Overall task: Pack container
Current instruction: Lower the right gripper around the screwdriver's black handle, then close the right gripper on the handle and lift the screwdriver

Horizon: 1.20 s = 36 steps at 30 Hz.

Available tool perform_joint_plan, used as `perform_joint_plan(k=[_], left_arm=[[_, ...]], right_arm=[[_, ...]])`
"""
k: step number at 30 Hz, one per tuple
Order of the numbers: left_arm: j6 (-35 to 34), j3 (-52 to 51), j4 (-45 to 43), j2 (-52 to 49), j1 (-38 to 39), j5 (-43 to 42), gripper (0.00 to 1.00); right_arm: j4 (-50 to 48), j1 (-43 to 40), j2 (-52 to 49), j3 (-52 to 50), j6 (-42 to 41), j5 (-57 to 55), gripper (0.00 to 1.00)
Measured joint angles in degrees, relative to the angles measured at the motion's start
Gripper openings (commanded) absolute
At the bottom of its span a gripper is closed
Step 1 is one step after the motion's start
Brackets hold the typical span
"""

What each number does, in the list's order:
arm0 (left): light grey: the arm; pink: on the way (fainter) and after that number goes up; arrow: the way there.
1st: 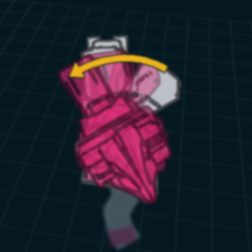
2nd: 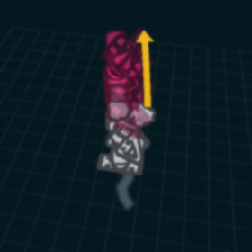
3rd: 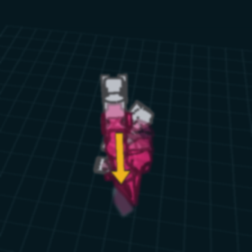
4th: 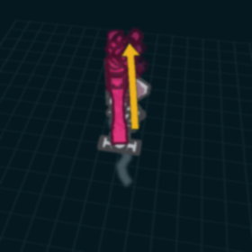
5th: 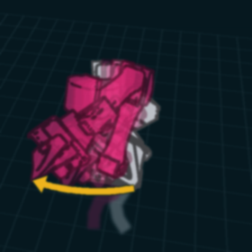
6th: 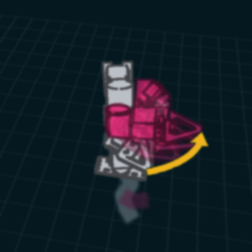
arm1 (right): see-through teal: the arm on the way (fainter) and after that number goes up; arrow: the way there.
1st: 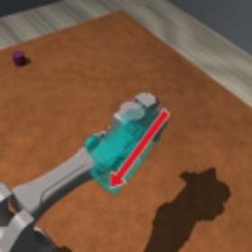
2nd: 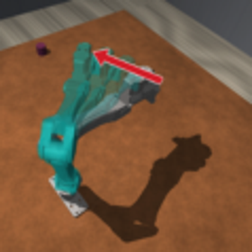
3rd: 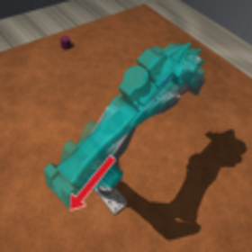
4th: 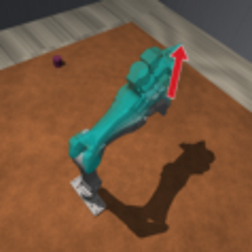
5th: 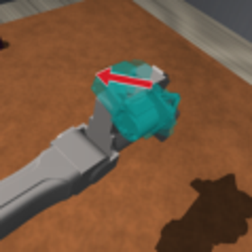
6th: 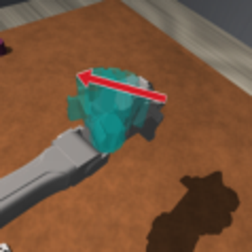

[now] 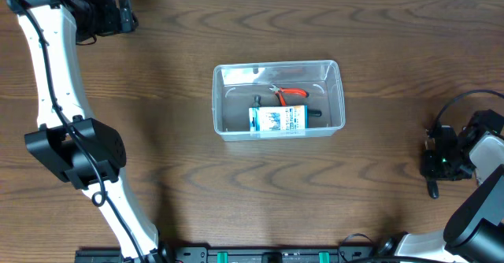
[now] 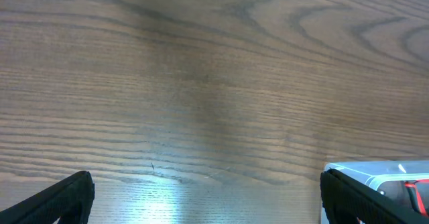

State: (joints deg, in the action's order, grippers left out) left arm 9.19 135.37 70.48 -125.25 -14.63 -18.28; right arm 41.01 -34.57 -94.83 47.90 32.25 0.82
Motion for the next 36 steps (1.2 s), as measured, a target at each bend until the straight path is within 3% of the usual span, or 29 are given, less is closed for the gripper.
perform_joint_plan(k=[6,10,20,27,36], left_arm=[[0.0,0.0,0.0,0.0,0.0,0.0,0.98],[0.0,0.0,0.0,0.0,0.0,0.0,0.98],[0.0,0.0,0.0,0.0,0.0,0.0,0.98],[0.0,0.0,0.0,0.0,0.0,0.0,0.98],[0.0,0.0,0.0,0.0,0.0,0.0,0.98]], right_arm=[[0.5,0.0,0.0,0.0,-0.1,-0.3,0.17],[0.9,0.0,0.0,0.2,-0.3,-0.3,0.01],[2.3,0.5,-1.4,3.3,-1.9,-0.4,0.01],[13.7,5.3,-2.2,23.1,-4.5,-0.5,0.01],[21.1,25.3,-2.1,50.8,-2.6,3.9,0.01]])
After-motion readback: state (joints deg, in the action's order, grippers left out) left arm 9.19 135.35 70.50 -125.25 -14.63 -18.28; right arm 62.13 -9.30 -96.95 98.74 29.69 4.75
